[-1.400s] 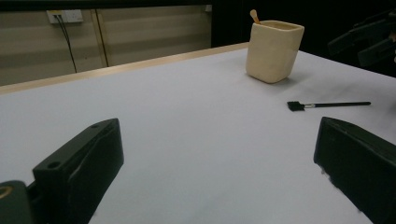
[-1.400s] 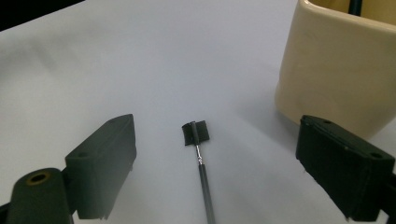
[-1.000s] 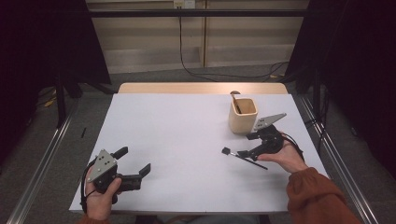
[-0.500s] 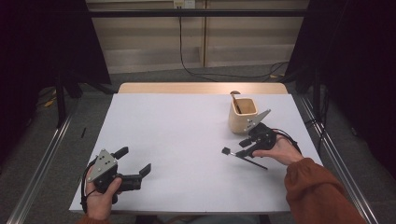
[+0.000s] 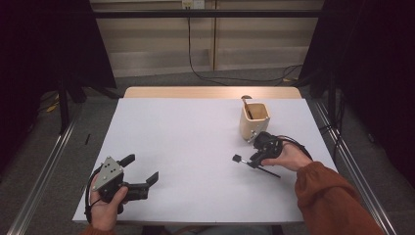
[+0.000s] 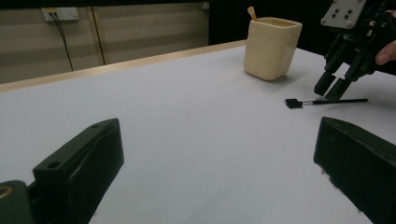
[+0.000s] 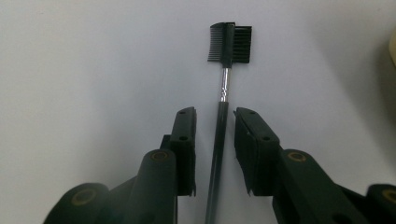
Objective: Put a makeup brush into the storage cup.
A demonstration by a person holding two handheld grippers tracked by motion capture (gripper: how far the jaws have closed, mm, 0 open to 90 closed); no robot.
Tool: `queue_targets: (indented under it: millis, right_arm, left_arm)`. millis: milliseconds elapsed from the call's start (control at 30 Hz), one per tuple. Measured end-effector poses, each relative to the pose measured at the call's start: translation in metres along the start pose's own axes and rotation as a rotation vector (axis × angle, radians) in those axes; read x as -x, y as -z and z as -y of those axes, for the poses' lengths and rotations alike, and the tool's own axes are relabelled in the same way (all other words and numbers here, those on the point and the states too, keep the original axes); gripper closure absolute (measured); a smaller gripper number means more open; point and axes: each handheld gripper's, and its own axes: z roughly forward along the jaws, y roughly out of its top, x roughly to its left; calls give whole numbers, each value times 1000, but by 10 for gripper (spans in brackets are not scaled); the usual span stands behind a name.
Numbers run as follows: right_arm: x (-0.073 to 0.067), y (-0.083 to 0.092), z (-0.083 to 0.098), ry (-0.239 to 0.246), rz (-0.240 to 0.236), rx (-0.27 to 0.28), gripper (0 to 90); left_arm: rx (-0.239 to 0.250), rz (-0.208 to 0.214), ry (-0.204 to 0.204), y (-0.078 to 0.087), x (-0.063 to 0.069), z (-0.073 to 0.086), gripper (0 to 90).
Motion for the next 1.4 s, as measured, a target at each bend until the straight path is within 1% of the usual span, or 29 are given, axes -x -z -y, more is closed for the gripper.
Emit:
queue_targets:
  millis: [33, 67, 100, 167, 200, 233, 300, 333, 433, 533, 600, 700, 767, 833, 933, 1000, 1133, 1300, 1400]
  right_arm:
    - [1, -1, 0, 1, -5, -12, 716]
    - [0, -1, -1, -7, -4, -18, 716]
    - [2, -2, -1, -1, 0, -26, 717]
    - [3, -3, -1, -8, -4, -26, 728]
    - [4, -4, -1, -3, 0, -28, 730]
    - [4, -5, -1, -12, 1, -37, 744]
    - [5, -7, -1, -17, 1, -45, 744]
    - [5, -8, -1, -15, -2, -60, 748]
    - [5, -9, -1, -4, 2, -57, 774]
    - [4, -9, -1, -4, 7, -65, 783]
    - [4, -10, -2, 13, 9, -68, 782]
    - [2, -11, -3, 26, 21, -84, 790]
    - [1, -11, -3, 22, 20, -83, 802]
    - [1, -11, -3, 29, 30, -79, 817]
    - [0, -11, -3, 31, 30, -86, 854]
    - [0, -12, -3, 22, 32, -78, 854]
    - [2, -11, -1, 28, 25, -65, 855]
    - [2, -11, -1, 14, 23, -63, 855]
    - [2, -11, -1, 19, 24, -63, 855]
  left_arm:
    - [1, 2, 0, 0, 0, 0, 15]
    - [0, 3, -3, 0, 0, 0, 15]
    - [0, 3, -2, 0, 0, 0, 15]
    - [1, 3, 0, 0, 0, 0, 15]
    - [1, 3, 0, 0, 0, 0, 15]
    - [0, 3, -1, 0, 0, 0, 15]
    - [0, 3, -2, 0, 0, 0, 16]
    - [0, 3, -1, 0, 0, 0, 15]
    - [0, 3, -1, 0, 0, 0, 15]
    - [-1, 4, -3, 0, 0, 0, 15]
    - [-7, 3, 1, -1, -1, 1, 15]
    - [-11, 6, 1, -2, 0, 1, 16]
    - [-9, 7, 0, -1, 1, 1, 17]
    - [-9, 5, 2, -1, 0, 1, 16]
    - [-10, 5, 3, -2, 0, 1, 16]
    - [-10, 5, -1, -1, 0, 1, 17]
    - [-12, 6, 2, -2, 0, 1, 17]
    - [-10, 5, 2, -2, 0, 1, 17]
    - [-12, 4, 1, -2, -1, 1, 17]
